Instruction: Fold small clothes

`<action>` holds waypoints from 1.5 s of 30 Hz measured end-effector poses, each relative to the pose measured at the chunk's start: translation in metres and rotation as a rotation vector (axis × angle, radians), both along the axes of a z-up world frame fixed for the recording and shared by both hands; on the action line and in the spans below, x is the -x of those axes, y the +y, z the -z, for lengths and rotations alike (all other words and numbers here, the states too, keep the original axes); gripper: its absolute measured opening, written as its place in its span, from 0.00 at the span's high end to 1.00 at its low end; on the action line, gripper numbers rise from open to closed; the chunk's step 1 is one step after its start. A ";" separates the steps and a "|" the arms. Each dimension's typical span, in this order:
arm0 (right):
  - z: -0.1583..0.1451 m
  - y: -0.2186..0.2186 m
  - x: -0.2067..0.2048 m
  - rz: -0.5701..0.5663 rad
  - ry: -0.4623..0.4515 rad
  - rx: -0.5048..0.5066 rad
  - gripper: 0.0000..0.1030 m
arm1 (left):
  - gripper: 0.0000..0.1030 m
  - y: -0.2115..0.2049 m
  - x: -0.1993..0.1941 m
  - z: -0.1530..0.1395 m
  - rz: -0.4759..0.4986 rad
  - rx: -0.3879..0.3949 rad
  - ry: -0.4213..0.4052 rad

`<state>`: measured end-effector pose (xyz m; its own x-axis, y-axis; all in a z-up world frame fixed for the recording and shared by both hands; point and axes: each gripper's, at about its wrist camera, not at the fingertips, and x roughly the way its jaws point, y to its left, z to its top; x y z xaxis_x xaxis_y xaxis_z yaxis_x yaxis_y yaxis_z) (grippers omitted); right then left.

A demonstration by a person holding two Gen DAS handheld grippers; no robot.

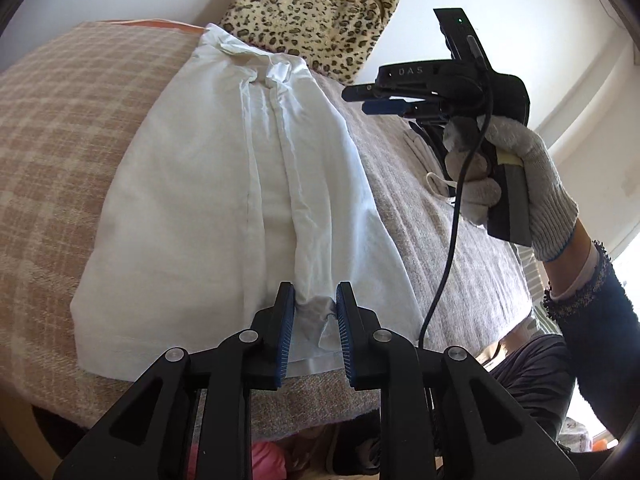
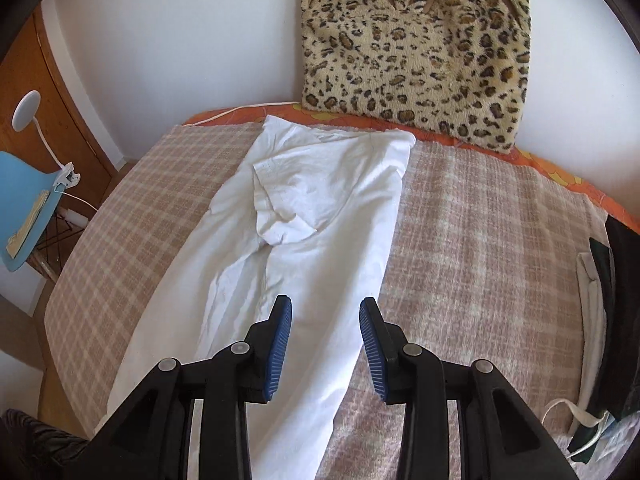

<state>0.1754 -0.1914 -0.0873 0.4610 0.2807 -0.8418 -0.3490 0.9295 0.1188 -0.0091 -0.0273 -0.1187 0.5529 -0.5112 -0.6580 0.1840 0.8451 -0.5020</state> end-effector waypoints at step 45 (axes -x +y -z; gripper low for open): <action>0.040 -0.077 0.164 -0.034 0.208 -0.237 0.65 | 0.71 0.026 -0.179 -0.044 0.040 0.093 0.074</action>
